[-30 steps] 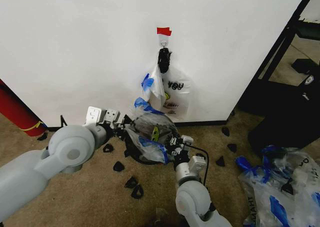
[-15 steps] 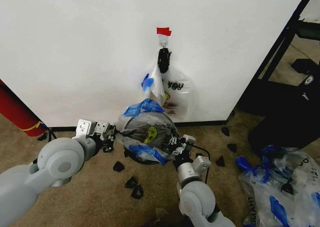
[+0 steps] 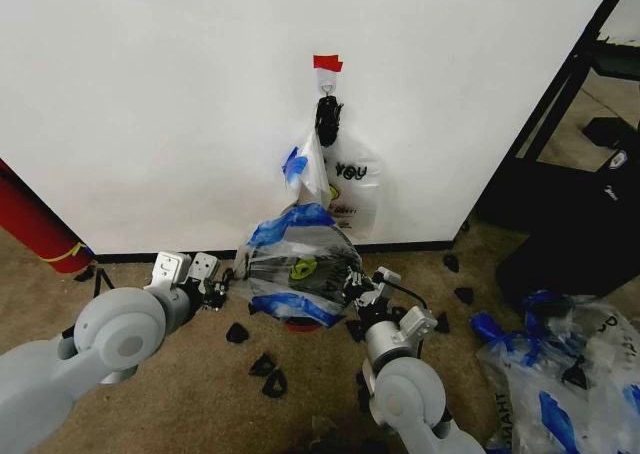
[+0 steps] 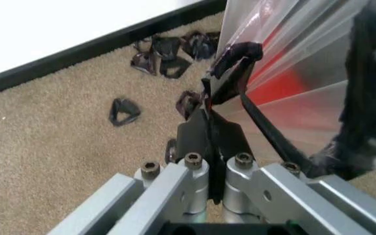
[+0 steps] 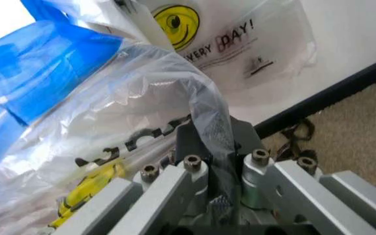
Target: Pick up the garbage bag from the wall and place it over the trash bin.
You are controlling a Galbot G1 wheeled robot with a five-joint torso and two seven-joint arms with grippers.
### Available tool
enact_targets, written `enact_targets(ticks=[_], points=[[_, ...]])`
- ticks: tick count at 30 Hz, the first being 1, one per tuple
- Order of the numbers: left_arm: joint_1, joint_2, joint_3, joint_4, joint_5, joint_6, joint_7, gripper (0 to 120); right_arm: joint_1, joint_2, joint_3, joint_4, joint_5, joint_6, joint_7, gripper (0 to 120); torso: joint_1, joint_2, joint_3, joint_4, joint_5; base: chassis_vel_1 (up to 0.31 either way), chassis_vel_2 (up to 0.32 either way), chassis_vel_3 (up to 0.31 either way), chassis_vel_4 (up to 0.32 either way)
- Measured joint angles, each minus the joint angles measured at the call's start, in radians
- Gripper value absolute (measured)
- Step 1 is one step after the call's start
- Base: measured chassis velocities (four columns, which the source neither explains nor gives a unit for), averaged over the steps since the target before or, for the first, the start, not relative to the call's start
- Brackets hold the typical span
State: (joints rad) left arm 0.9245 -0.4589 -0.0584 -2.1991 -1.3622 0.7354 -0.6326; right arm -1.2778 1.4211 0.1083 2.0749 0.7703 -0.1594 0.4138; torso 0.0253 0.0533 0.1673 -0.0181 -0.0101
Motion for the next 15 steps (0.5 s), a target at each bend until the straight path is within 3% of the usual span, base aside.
enact_targets(ticks=[11, 15], points=[[0.032, -0.035, -0.01, 0.008, 0.079, -0.055, 0.058, 0, 0.003, 0.001, 0.005, -0.004, 0.052, -0.022, 0.024, 0, 0.0, 0.0, 0.0, 0.0, 0.0001, 0.0, 0.0, 0.0, 0.0], [0.062, -0.04, -0.025, -0.056, 0.091, -0.054, 0.005, 16, 0.01, 0.009, 0.005, -0.016, 0.036, -0.021, 0.037, 0, 0.0, 0.0, 0.0, 0.0002, 0.0001, 0.0, 0.0, 0.0, 0.0]])
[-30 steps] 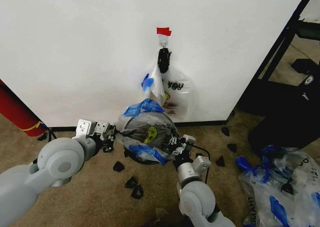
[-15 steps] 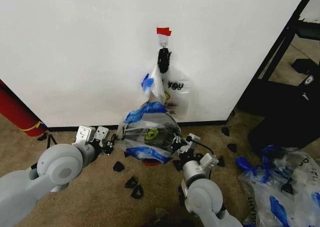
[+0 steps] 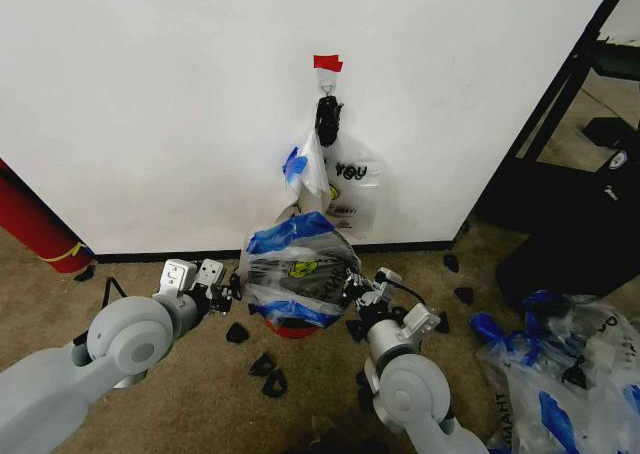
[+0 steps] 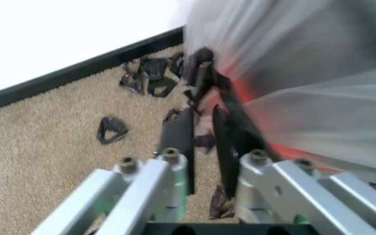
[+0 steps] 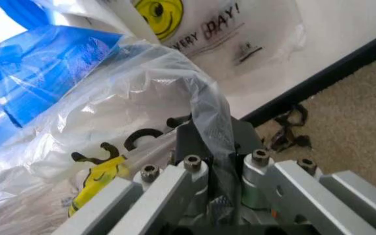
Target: Pick up the garbage bag from the wall and place it over the trash bin.
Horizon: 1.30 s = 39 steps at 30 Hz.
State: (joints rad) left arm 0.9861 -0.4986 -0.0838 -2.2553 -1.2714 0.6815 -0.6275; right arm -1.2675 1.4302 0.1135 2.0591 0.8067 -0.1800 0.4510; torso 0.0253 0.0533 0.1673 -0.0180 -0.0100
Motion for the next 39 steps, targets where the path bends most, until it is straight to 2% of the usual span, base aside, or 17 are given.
enact_targets(ticks=[1, 6, 7, 8, 11, 13, 14, 18, 21, 23, 25, 29, 34, 39], points=[[0.0, 0.0, 0.0, 0.0, 0.0, 0.0, 0.0, 16, 0.0, 0.0, 0.0, 0.0, 0.0, 0.0, 0.0, 0, 0.0, 0.0, 0.0, 0.0, 0.0, 0.0, 0.0, 0.0, 0.0], [0.014, 0.003, -0.026, -0.095, 0.021, 0.025, -0.058, 38, 0.006, 0.011, 0.017, -0.017, -0.001, -0.006, 0.031, 0, 0.0, 0.0, 0.0, -0.0001, 0.0001, 0.0, 0.0, 0.0, 0.0], [0.014, 0.003, -0.026, -0.095, 0.021, 0.025, -0.058, 38, 0.006, 0.011, 0.017, -0.017, -0.001, -0.006, 0.031, 0, 0.0, 0.0, 0.0, -0.0001, 0.0001, 0.0, 0.0, 0.0, 0.0], [0.017, 0.007, -0.03, -0.118, 0.031, 0.039, -0.075, 43, 0.007, 0.013, 0.026, -0.02, 0.003, -0.011, 0.039, 0, 0.0, 0.0, 0.0, -0.0002, 0.0, 0.0, 0.0, 0.0, 0.0], [0.029, 0.017, -0.049, -0.18, 0.109, 0.053, -0.092, 56, 0.014, 0.014, 0.048, -0.033, 0.025, -0.024, 0.063, 0, 0.0, 0.0, 0.0, -0.0001, 0.0003, 0.0, 0.0, 0.0, 0.0], [0.037, 0.02, -0.049, -0.2, 0.197, 0.053, -0.082, 63, 0.018, 0.013, 0.056, -0.041, 0.038, -0.028, 0.075, 0, 0.0, 0.0, 0.0, -0.0002, 0.0, 0.0, 0.0, 0.0, 0.0], [0.037, 0.02, -0.049, -0.2, 0.197, 0.053, -0.082, 63, 0.018, 0.013, 0.056, -0.041, 0.038, -0.028, 0.075, 0, 0.0, 0.0, 0.0, -0.0002, 0.0, 0.0, 0.0, 0.0, 0.0], [0.051, 0.028, -0.037, -0.238, 0.276, 0.054, -0.049, 79, 0.024, 0.017, 0.065, -0.046, 0.05, -0.036, 0.09, 0, 0.0, 0.0, 0.0, 0.0, 0.0001, 0.0, 0.0, 0.0, 0.0], [0.047, 0.032, -0.028, -0.248, 0.313, 0.055, 0.038, 93, 0.028, 0.019, 0.075, -0.047, 0.052, -0.04, 0.098, 0, 0.0, 0.0, 0.0, -0.0001, 0.0, 0.0, 0.0, 0.0, 0.0], [0.046, 0.034, -0.023, -0.249, 0.314, 0.055, 0.07, 95, 0.03, 0.019, 0.076, -0.047, 0.052, -0.042, 0.099, 0, 0.0, 0.0, 0.0, -0.0002, 0.0, 0.0, 0.0, 0.0, 0.0], [0.05, 0.043, -0.003, -0.249, 0.327, 0.043, 0.176, 99, 0.035, 0.019, 0.077, -0.047, 0.053, -0.046, 0.102, 0, 0.0, 0.0, 0.0, -0.0002, 0.0, 0.0, 0.0, 0.0, 0.0], [0.034, 0.043, 0.045, -0.249, 0.413, -0.05, 0.366, 100, 0.04, 0.03, 0.077, -0.047, 0.052, -0.052, 0.109, 0, 0.0, 0.0, 0.0, 0.0, 0.0001, 0.0, 0.0, 0.0, 0.0], [0.015, 0.03, 0.073, -0.239, 0.413, -0.075, 0.409, 100, 0.042, 0.035, 0.07, -0.048, 0.05, -0.053, 0.11, 0, 0.0, 0.0, 0.0, -0.0004, 0.0, 0.0, 0.0, 0.0, 0.0], [0.024, 0.008, 0.101, -0.207, 0.354, -0.11, 0.412, 100, 0.048, 0.037, 0.066, -0.052, 0.049, -0.055, 0.11, 0, 0.0, 0.0, 0.0, 0.0, -0.0001, 0.0, 0.0, 0.0, 0.0]])
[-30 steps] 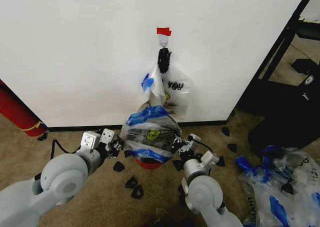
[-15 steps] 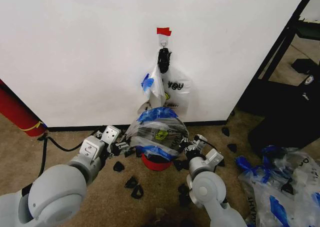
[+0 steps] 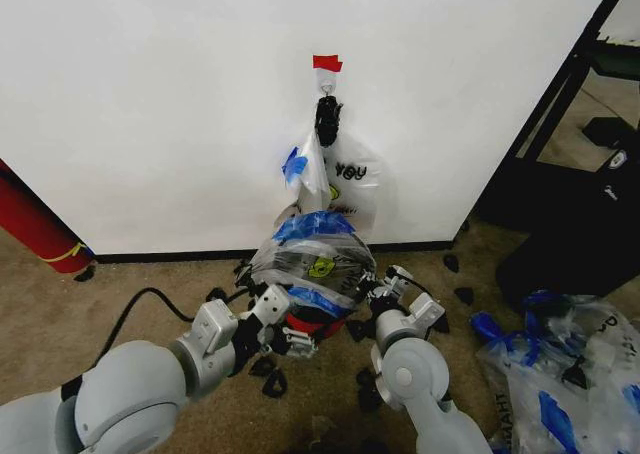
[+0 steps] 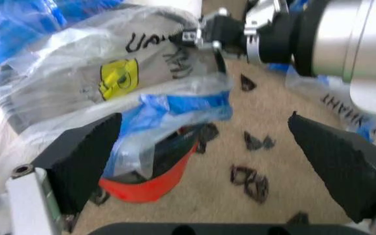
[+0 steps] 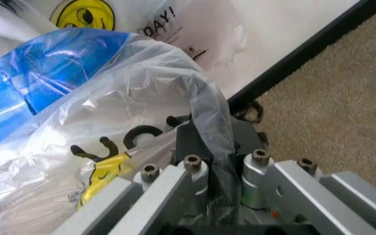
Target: Pick up the garbage bag from the wall and place it over the trash bin.
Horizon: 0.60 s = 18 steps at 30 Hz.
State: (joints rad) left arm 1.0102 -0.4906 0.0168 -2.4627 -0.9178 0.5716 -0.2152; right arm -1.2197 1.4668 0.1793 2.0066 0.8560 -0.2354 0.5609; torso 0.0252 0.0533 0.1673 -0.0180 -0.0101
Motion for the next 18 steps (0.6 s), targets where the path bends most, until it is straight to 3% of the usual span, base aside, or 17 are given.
enact_targets(ticks=[8, 18], points=[[-0.01, -0.025, 0.011, 0.043, 0.038, -0.046, -0.042, 88, 0.004, 0.002, -0.008, -0.002, -0.004, 0.0, -0.001, 0, 0.0, 0.0, 0.0, -0.0001, 0.0, 0.0, 0.0, 0.0, 0.0], [-0.016, -0.037, 0.036, 0.076, 0.029, -0.035, -0.064, 54, 0.016, 0.006, -0.017, -0.002, -0.006, -0.005, 0.015, 0, 0.0, 0.0, 0.0, -0.0001, 0.0, 0.0, 0.0, 0.0, 0.0]])
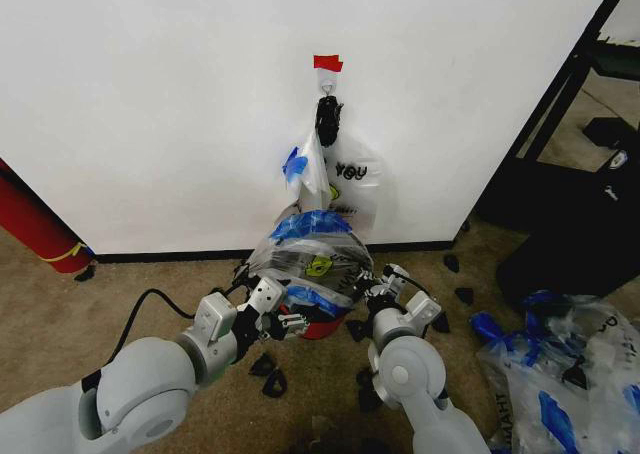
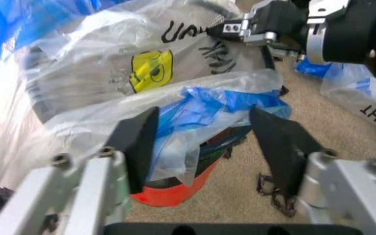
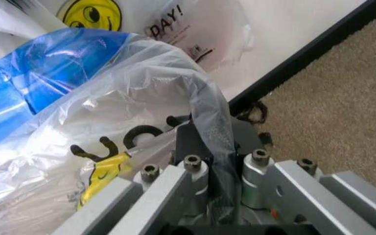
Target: Pick up the garbage bag from the wall and place it over the trash bin.
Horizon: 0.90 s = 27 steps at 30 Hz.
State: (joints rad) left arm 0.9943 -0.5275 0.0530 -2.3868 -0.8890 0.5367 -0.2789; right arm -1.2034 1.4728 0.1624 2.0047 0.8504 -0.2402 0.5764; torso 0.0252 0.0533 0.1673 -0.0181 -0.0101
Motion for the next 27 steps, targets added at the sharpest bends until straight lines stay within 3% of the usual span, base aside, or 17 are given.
enact_targets(ticks=[5, 7, 9, 10, 13, 27], points=[[0.004, 0.005, -0.004, 0.002, -0.019, 0.004, -0.007, 32, 0.002, -0.002, -0.002, 0.006, 0.003, -0.002, 0.007, 0, 0.0, 0.0, 0.0, 0.0, 0.0001, 0.0, 0.0, 0.0, 0.0], [0.006, 0.005, -0.004, 0.002, -0.02, 0.004, -0.01, 31, 0.002, -0.002, -0.002, 0.007, 0.003, -0.003, 0.008, 0, 0.0, 0.0, 0.0, 0.0, 0.0, 0.0, 0.0, 0.0, 0.0], [0.01, 0.004, -0.004, 0.002, -0.022, 0.004, -0.016, 19, 0.002, 0.001, -0.004, 0.008, 0.004, -0.003, 0.011, 0, 0.0, 0.0, 0.0, 0.0, 0.0001, 0.0, 0.0, 0.0, 0.0], [0.011, 0.003, -0.004, 0.002, -0.023, 0.004, -0.016, 19, 0.002, 0.001, -0.004, 0.008, 0.004, -0.003, 0.011, 0, 0.0, 0.0, 0.0, 0.0, 0.0001, 0.0, 0.0, 0.0, 0.0], [0.02, 0.001, -0.003, -0.005, -0.027, -0.001, -0.023, 3, 0.001, 0.007, -0.004, 0.01, 0.003, -0.004, 0.014, 0, 0.0, 0.0, 0.0, 0.0001, 0.0001, 0.0, 0.0, 0.0, 0.0], [0.064, 0.03, -0.045, -0.088, -0.036, -0.015, -0.023, 0, 0.007, 0.021, -0.001, -0.009, 0.001, -0.003, 0.014, 0, 0.0, 0.0, 0.0, 0.0001, 0.0001, 0.0, 0.0, 0.0, 0.0]])
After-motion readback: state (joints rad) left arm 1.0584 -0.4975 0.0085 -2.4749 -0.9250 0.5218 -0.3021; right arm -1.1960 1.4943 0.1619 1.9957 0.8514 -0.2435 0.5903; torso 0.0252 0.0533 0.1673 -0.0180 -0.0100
